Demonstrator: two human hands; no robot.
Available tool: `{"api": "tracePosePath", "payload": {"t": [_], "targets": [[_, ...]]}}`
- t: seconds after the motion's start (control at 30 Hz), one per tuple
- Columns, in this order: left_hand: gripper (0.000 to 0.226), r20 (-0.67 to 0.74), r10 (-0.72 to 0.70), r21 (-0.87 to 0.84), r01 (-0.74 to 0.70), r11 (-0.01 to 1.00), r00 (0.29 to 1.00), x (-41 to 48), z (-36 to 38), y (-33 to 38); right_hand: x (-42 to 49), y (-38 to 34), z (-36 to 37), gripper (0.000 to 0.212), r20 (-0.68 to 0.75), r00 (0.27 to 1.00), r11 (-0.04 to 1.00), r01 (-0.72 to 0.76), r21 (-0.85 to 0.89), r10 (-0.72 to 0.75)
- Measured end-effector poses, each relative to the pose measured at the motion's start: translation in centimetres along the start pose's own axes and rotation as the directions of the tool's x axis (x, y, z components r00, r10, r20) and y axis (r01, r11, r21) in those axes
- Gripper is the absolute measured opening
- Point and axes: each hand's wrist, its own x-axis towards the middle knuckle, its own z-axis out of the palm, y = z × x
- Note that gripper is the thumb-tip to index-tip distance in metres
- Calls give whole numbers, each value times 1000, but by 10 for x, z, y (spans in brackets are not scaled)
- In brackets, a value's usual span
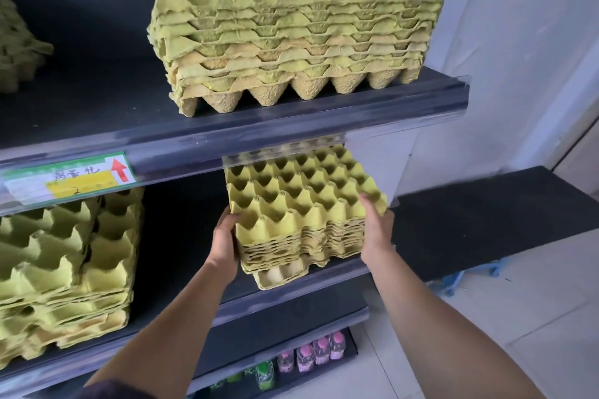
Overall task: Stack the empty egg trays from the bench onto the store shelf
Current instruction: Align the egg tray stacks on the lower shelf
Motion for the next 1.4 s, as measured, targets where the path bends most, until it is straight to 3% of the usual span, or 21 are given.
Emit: {"api": "tracePosePath", "payload": {"t": [0.1,0.23,0.33,0.47,0.6,0.77,0.9,1.07,1.23,1.4], "targets": [[40,4,-23,22,22,1000,1000,7,3,1,11,1,-5,94,63,998,992,18,-123,-10],[42,28,11,-12,-11,1000,1000,1,10,-15,22,-2,-13,87,117,992,991,65,-118,-51],[40,-20,31,56,-30,998,999,-6,9,-33,25,4,-17,86,142,989,987,67,-146,-46],[61,-122,-102,72,111,991,987,-13,14,-40,36,4,-22,89,170,985,982,-3,-191,36],[55,-182,-205,63,219,974,962,-14,16,-43,42,3,-24,88,208,968,961,-86,-264,144],[42,-191,-218,64,234,970,957,-14,7,-37,38,16,-31,63,217,976,930,48,-364,35],[50,-184,-231,75,248,966,955,-17,2,-41,29,23,-35,54,125,992,925,74,-372,-29],[53,-146,-231,114,248,962,962,-21,5,-38,26,20,-34,49,86,994,917,93,-388,-64],[52,-189,-226,143,254,956,956,-23,5,-35,16,20,-36,62,71,996,885,79,-459,-52],[47,-268,-114,203,172,964,957,-29,4,-29,-3,23,-49,50,112,975,760,221,-611,-194]]}}
